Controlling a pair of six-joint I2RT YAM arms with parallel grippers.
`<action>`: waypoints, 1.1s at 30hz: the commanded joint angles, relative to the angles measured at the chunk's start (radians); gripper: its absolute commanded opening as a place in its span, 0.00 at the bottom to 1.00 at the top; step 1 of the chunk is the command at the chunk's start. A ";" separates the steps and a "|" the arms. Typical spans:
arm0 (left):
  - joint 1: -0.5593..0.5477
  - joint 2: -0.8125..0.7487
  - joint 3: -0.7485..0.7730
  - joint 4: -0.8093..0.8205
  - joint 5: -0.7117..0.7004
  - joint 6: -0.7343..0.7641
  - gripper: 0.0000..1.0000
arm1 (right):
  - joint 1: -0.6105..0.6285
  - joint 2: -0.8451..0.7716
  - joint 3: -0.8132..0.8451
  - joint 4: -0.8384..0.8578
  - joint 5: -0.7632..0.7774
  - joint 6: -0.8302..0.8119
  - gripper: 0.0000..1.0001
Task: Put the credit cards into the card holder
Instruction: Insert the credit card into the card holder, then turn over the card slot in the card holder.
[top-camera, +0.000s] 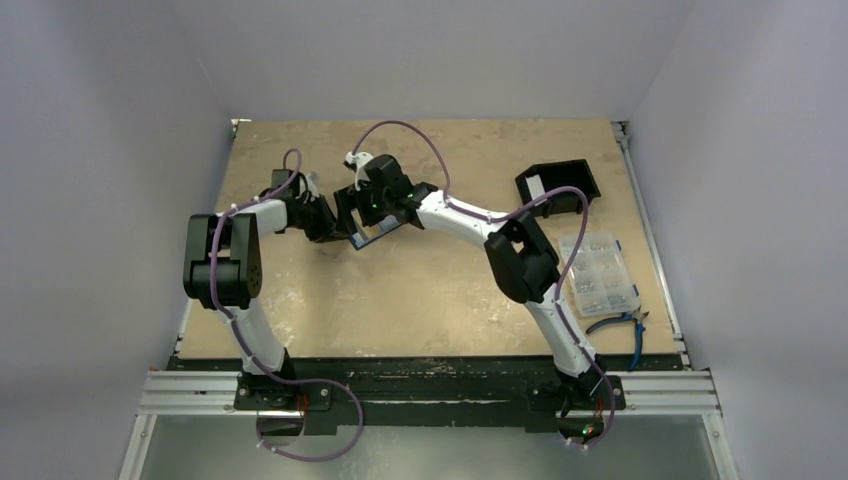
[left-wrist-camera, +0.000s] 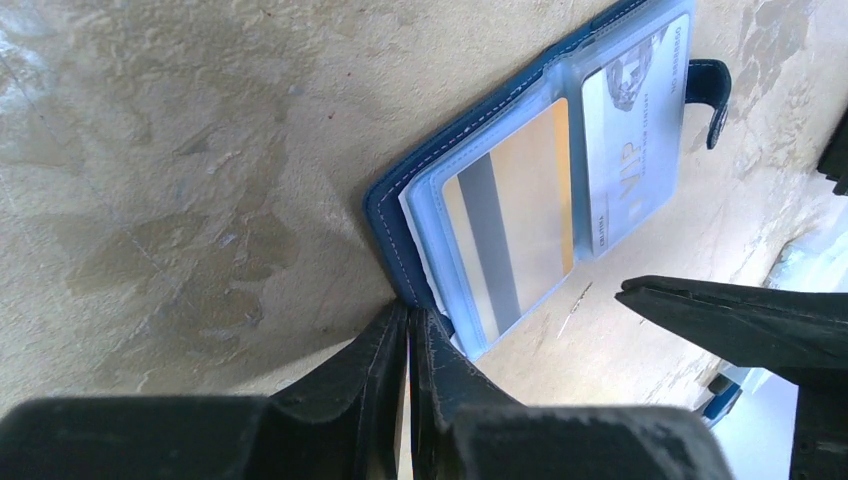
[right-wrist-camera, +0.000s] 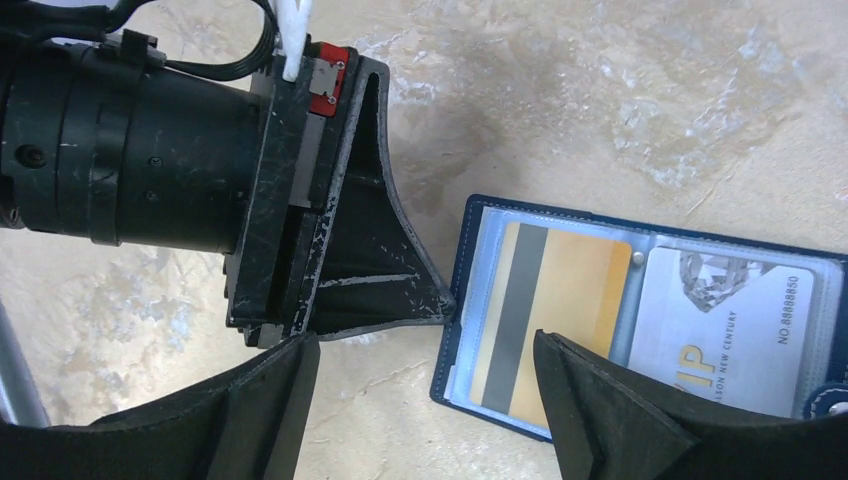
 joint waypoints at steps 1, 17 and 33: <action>0.001 0.019 -0.007 -0.046 -0.079 0.050 0.10 | 0.001 -0.045 -0.025 0.015 -0.006 -0.024 0.87; 0.004 -0.071 -0.026 -0.061 -0.119 0.048 0.15 | -0.033 0.044 -0.076 0.084 -0.041 0.046 0.87; 0.020 -0.138 -0.088 0.185 0.158 -0.211 0.29 | -0.107 0.058 -0.229 0.273 -0.208 0.191 0.79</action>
